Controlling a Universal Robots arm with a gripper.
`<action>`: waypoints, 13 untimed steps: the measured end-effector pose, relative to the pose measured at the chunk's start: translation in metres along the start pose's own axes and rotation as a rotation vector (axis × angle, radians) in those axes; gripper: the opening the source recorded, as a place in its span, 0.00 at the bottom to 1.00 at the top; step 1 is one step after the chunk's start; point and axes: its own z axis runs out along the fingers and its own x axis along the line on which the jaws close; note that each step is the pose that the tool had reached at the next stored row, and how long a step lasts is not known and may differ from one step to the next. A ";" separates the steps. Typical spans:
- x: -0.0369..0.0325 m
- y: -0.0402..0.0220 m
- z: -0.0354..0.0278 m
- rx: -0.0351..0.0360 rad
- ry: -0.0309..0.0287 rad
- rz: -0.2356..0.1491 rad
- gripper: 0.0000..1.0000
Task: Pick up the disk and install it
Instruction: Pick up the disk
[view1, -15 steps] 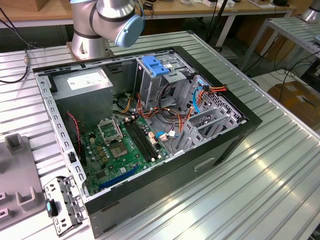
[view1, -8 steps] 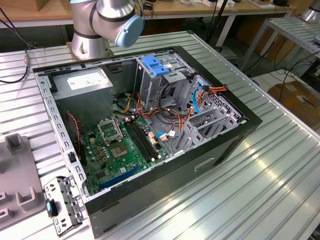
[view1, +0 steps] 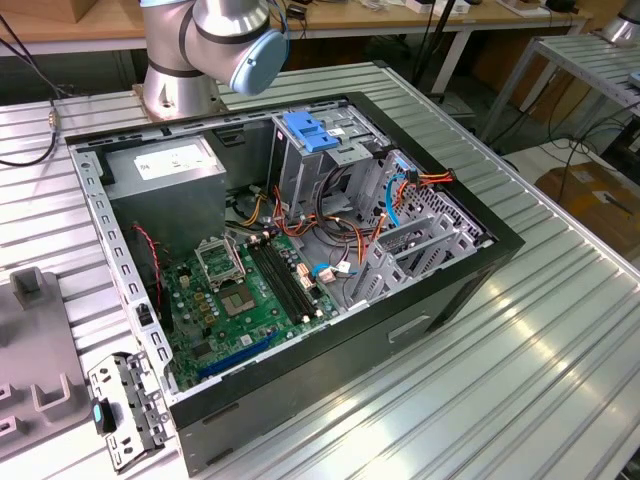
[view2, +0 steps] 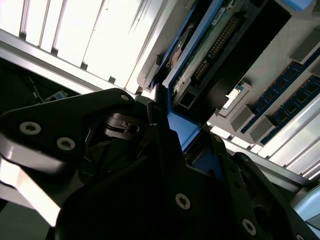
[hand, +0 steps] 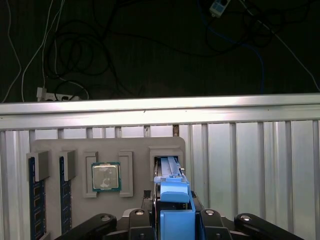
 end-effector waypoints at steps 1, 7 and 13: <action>0.0000 0.0000 0.0000 0.0000 0.0000 0.000 0.37; 0.0001 0.0000 -0.0059 0.0001 0.0000 0.000 0.37; 0.0001 0.0003 -0.0248 -0.0001 0.0001 0.000 0.37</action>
